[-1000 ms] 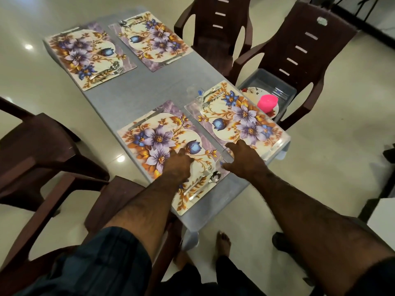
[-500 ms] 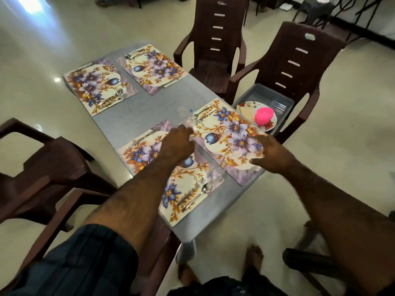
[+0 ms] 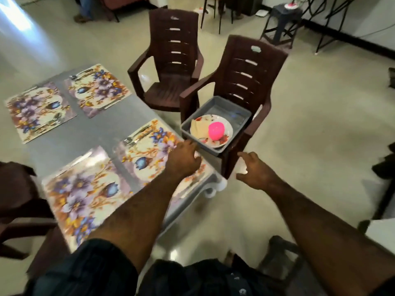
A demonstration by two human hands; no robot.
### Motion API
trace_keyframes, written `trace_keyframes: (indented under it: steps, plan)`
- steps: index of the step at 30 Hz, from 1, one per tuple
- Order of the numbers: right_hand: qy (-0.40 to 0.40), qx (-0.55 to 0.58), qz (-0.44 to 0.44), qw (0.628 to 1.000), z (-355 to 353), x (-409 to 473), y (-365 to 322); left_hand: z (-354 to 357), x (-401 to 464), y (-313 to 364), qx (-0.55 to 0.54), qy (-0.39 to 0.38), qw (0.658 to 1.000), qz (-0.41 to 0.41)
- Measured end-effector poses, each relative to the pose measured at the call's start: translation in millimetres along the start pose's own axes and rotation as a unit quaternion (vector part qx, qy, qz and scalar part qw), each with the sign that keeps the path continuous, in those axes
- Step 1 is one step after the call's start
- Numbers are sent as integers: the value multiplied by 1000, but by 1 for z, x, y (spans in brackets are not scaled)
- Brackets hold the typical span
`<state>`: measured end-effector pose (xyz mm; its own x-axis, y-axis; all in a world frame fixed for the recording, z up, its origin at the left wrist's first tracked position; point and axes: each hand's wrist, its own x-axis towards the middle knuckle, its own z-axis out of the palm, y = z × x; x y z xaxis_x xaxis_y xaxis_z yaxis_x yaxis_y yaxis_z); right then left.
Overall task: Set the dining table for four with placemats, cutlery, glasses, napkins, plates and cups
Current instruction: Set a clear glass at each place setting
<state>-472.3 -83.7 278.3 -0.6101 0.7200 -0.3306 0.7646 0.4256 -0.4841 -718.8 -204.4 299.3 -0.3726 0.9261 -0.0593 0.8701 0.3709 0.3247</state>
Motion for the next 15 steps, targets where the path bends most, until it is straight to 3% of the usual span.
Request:
trace_keyframes:
  steps: [6,15]
  plan:
    - [-5,0,62,998,-43,32,95,48,67,61,-23,-64,998,2]
    - [-56,-57,41,996,-95,165,143,103,219,76,-76,-77,993,-43]
